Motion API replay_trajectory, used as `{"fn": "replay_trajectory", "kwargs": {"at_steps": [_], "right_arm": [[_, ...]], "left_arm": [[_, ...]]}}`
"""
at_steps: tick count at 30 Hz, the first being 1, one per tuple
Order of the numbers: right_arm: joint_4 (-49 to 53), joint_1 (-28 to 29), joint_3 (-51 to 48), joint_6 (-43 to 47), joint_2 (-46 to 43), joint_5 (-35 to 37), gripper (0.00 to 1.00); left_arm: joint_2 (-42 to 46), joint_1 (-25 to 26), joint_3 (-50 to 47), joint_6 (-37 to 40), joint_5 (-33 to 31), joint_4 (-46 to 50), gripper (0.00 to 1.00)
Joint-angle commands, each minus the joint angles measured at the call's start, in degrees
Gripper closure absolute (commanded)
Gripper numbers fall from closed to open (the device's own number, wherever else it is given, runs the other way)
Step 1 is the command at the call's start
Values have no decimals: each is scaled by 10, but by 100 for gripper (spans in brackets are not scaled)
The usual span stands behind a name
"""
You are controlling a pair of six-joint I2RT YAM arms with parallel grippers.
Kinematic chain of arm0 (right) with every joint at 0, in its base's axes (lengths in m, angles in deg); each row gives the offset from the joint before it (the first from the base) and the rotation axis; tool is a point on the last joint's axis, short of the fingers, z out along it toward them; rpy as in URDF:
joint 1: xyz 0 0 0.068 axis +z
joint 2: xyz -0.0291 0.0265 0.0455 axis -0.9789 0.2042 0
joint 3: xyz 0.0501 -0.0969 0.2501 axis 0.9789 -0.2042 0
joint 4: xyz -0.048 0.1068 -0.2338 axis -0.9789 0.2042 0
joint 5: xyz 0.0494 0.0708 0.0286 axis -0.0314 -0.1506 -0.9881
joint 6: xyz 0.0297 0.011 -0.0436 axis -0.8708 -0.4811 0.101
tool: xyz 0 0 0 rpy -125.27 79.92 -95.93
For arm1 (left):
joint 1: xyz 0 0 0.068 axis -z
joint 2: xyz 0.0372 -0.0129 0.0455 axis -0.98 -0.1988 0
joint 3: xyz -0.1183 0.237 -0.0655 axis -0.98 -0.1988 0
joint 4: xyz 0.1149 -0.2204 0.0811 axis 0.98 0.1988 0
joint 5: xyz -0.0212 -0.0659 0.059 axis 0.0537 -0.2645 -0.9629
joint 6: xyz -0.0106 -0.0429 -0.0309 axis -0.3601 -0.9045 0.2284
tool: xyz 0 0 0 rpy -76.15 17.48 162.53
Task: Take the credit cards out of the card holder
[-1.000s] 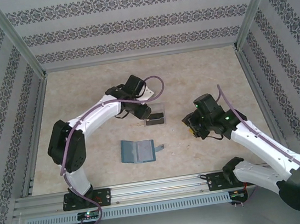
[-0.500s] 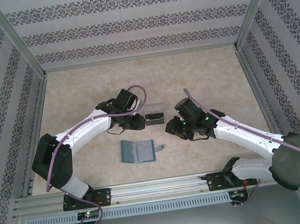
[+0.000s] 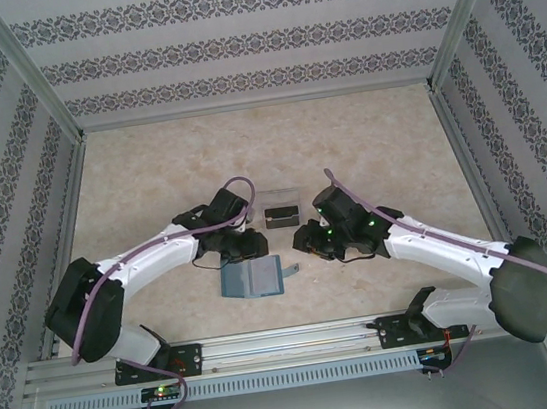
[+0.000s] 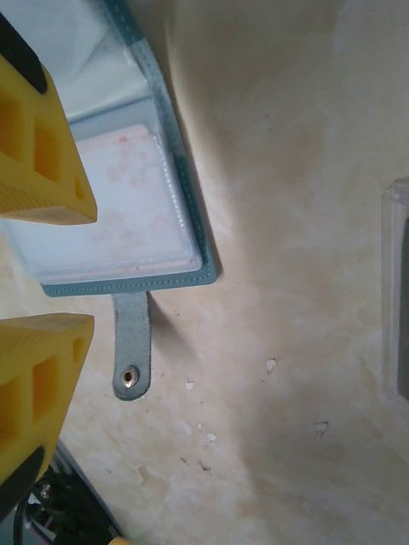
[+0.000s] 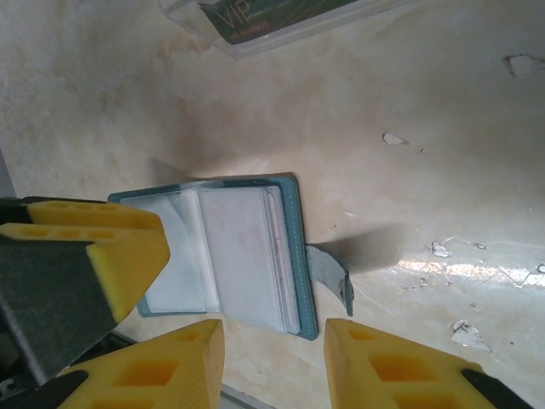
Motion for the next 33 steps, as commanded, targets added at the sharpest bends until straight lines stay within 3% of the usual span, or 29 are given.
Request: {"fn": "replay_trajectory", "kwargs": {"at_steps": [1, 14, 33], "right_arm": [[-12, 12, 11, 13, 18, -16, 62], [-38, 36, 48, 30, 94, -25, 63], [-47, 37, 35, 23, 102, -20, 74]], "left_arm": [[26, 12, -25, -34, 2, -26, 65], [-10, 48, -52, -71, 2, -82, 65], [-74, 77, -50, -99, 15, -137, 66]]}}
